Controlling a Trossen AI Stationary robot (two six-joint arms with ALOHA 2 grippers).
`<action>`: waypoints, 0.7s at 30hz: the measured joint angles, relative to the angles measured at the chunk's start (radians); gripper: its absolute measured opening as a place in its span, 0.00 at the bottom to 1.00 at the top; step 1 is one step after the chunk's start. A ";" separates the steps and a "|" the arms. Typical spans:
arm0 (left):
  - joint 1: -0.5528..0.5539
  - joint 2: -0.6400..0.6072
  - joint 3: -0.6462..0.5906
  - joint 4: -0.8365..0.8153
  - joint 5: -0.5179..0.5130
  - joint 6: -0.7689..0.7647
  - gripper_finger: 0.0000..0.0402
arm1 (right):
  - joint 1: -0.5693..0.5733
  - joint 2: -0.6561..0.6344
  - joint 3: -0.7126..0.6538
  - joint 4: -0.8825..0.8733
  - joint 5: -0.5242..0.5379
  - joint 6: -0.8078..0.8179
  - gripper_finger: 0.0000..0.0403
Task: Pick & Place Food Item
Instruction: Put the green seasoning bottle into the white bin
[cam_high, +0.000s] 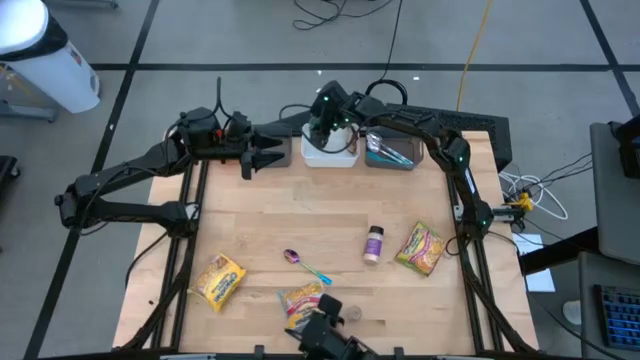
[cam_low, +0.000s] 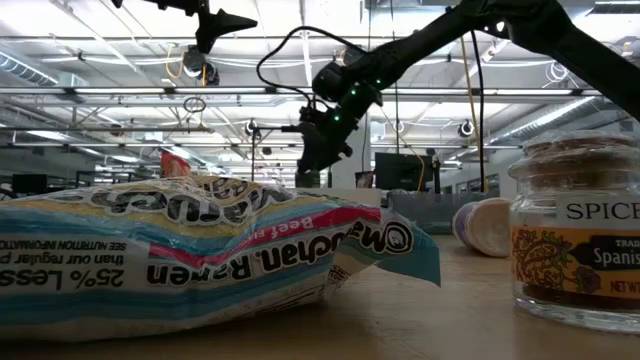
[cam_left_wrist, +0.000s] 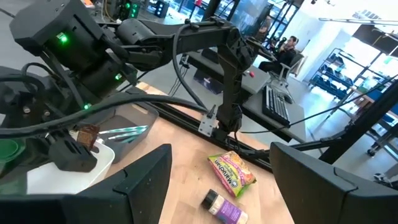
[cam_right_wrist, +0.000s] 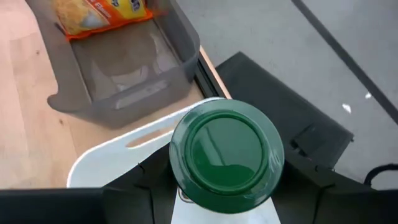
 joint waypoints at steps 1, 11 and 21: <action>0.000 0.000 0.000 0.000 0.000 0.000 0.68 | 0.004 0.000 0.000 0.005 0.000 -0.008 0.48; 0.000 0.000 0.000 -0.008 0.000 0.001 0.68 | 0.037 0.000 -0.124 0.121 0.001 0.014 0.48; 0.000 0.000 0.000 -0.036 -0.020 0.003 0.68 | 0.039 0.000 -0.156 0.200 0.026 0.033 0.48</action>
